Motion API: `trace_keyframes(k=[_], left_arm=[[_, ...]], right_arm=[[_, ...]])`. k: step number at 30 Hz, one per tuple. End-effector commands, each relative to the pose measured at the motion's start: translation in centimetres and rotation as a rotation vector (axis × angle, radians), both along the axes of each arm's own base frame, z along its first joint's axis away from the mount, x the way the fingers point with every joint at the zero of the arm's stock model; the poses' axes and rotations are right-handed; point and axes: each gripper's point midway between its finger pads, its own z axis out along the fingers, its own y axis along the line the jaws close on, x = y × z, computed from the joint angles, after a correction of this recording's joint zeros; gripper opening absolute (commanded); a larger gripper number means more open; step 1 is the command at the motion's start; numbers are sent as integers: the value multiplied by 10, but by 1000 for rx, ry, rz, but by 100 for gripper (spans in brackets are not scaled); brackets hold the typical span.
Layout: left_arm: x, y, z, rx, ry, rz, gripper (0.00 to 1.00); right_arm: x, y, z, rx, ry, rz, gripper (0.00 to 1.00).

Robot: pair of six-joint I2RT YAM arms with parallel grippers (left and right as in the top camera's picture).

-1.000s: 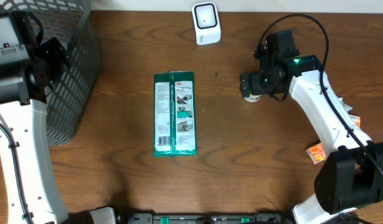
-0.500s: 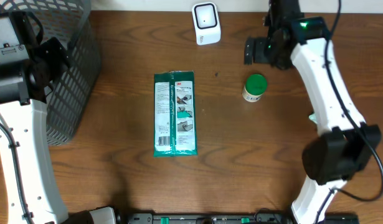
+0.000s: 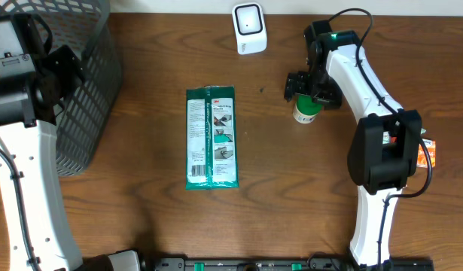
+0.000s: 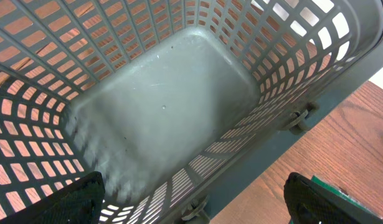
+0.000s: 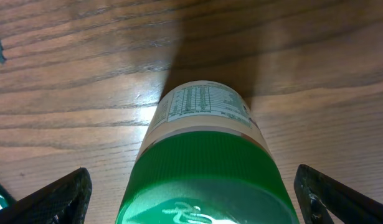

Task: Scan the item barcode
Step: 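Lower the right gripper onto the jar lid and grasp it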

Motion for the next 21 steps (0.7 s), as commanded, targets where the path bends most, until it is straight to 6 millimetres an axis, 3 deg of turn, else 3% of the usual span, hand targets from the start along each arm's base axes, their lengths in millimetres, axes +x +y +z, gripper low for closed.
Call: trace_keyframes(k=[1, 12, 17, 21], left_arm=[[-1, 4, 2, 15, 2, 6, 92], [-1, 4, 2, 15, 2, 6, 92], [-1, 4, 2, 16, 2, 6, 93], [-1, 4, 2, 15, 2, 6, 93]], right_arm=[[-1, 3, 1, 9, 1, -27, 99], [-7, 2, -24, 6, 18, -77, 99], [-2, 1, -22, 12, -7, -82, 79], [0, -4, -12, 13, -14, -90, 70]])
